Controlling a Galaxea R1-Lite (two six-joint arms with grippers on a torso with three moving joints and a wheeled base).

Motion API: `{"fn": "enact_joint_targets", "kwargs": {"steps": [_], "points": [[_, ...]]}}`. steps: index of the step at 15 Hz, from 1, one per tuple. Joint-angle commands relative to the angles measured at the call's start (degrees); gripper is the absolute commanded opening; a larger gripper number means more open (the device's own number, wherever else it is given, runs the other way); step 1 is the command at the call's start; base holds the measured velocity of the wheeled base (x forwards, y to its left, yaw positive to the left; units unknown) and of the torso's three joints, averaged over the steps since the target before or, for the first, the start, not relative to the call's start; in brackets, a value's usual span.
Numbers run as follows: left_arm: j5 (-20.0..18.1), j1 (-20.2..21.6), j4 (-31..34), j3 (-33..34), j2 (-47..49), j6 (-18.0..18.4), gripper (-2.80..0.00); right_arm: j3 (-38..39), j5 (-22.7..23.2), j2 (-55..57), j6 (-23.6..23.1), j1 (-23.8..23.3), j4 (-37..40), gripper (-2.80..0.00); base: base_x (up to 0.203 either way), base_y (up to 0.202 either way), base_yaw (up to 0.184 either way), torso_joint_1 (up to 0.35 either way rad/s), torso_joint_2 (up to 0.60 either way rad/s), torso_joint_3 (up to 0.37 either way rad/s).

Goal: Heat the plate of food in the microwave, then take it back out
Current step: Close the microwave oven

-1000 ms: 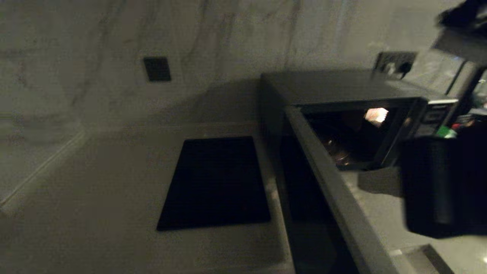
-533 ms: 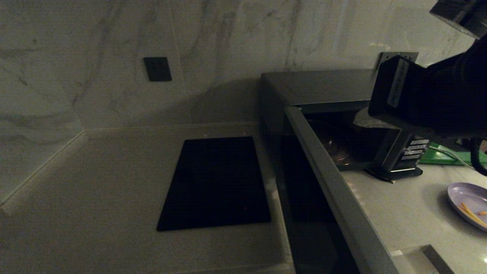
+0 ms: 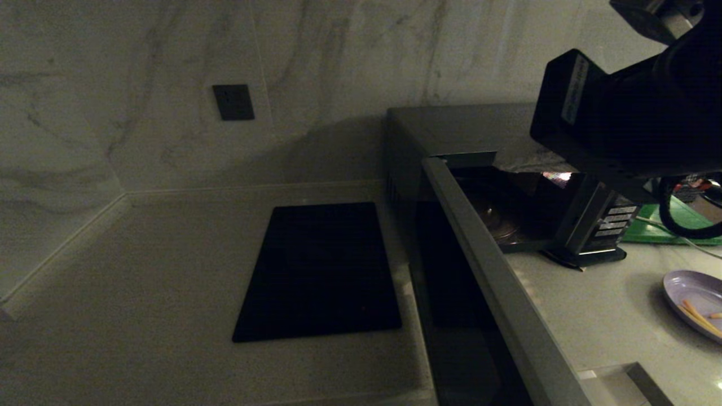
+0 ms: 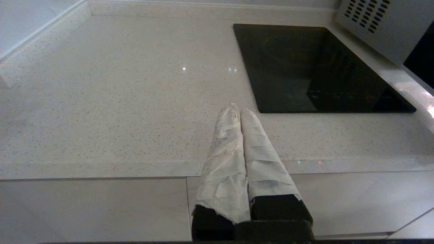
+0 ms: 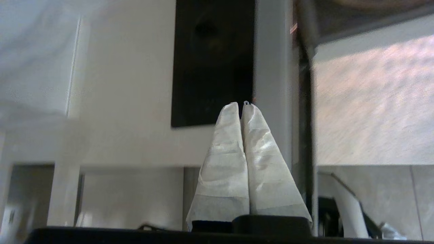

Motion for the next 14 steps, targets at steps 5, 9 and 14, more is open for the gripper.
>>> {"fn": "enact_joint_targets", "kwargs": {"steps": [5,9,14], "points": [[0.0,0.0,0.0,0.0,0.1,0.0,-2.80,0.2,4.5,4.5,3.1,0.1,0.6,-2.80,0.000,0.000,0.000,0.000,0.00,0.000],[0.0,0.0,0.0,0.0,0.1,0.0,-2.80,2.0,5.5,6.1,5.8,0.0,2.4,-2.80,0.000,0.000,0.000,0.000,0.00,0.000],[0.0,0.0,0.0,0.0,0.1,0.0,-2.80,4.1,5.5,6.8,8.2,-0.1,6.6,-2.80,0.000,0.000,0.000,0.000,0.00,0.000]]}}
